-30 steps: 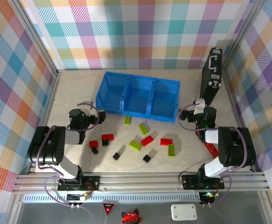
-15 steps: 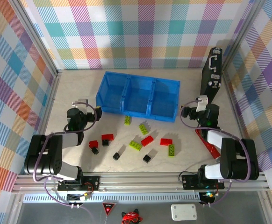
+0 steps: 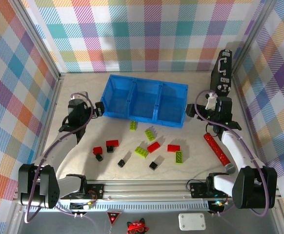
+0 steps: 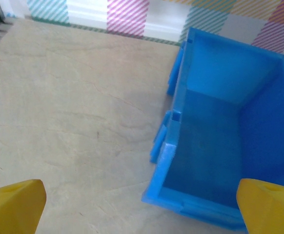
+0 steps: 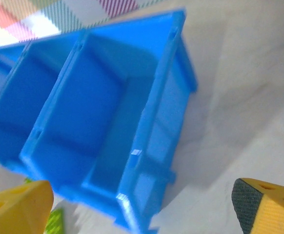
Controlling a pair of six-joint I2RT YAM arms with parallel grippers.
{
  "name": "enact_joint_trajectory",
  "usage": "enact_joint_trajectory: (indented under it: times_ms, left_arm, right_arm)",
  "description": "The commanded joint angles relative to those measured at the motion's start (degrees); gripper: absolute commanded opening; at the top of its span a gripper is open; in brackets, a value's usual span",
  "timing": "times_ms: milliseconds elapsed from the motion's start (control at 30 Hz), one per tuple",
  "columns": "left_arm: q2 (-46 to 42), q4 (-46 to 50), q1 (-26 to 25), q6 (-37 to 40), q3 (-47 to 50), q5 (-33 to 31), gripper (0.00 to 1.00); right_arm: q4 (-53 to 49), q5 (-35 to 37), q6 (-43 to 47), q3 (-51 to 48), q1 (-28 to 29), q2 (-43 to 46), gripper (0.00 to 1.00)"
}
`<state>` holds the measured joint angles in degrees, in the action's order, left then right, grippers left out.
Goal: Sort the legos into containers by color
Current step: Pick up the lego from the bottom-center of the table.
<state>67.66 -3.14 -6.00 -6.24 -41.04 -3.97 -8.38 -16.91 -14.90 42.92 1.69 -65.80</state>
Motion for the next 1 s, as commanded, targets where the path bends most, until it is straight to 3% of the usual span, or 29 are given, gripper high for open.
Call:
enact_joint_trajectory:
  times_ms: [0, 133, 367, 600, 700, 967]
  left_arm:
    - [-0.34, 14.48, -0.5, -3.59, -3.51, 5.1, 0.99]
    - [0.09, 22.82, -0.59, -4.5, -7.18, 11.02, 0.98]
    - [2.4, 35.4, -0.61, -3.47, -14.57, 17.46, 0.98]
    - [5.85, 42.86, -0.59, 2.89, -21.02, 23.25, 0.98]
    - [6.17, 43.57, -0.59, 6.64, -21.3, 23.12, 0.98]
    - [5.86, 41.6, -0.61, 9.84, -18.48, 18.68, 0.99]
  right_arm:
    - [-13.06, -5.91, -5.3, 2.71, 2.05, 1.2, 0.94]
    - [-20.41, -6.72, -6.1, 4.71, 5.24, 1.46, 0.92]
    - [-32.01, 0.54, -8.39, 8.32, 12.98, 0.79, 0.86]
    - [-36.25, 7.58, -10.2, 8.28, 14.42, -0.84, 0.83]
    - [-37.68, 8.37, -10.32, 8.8, 15.6, -2.23, 0.78]
    - [-40.48, 13.43, -15.7, 9.64, 23.93, -5.61, 0.77]
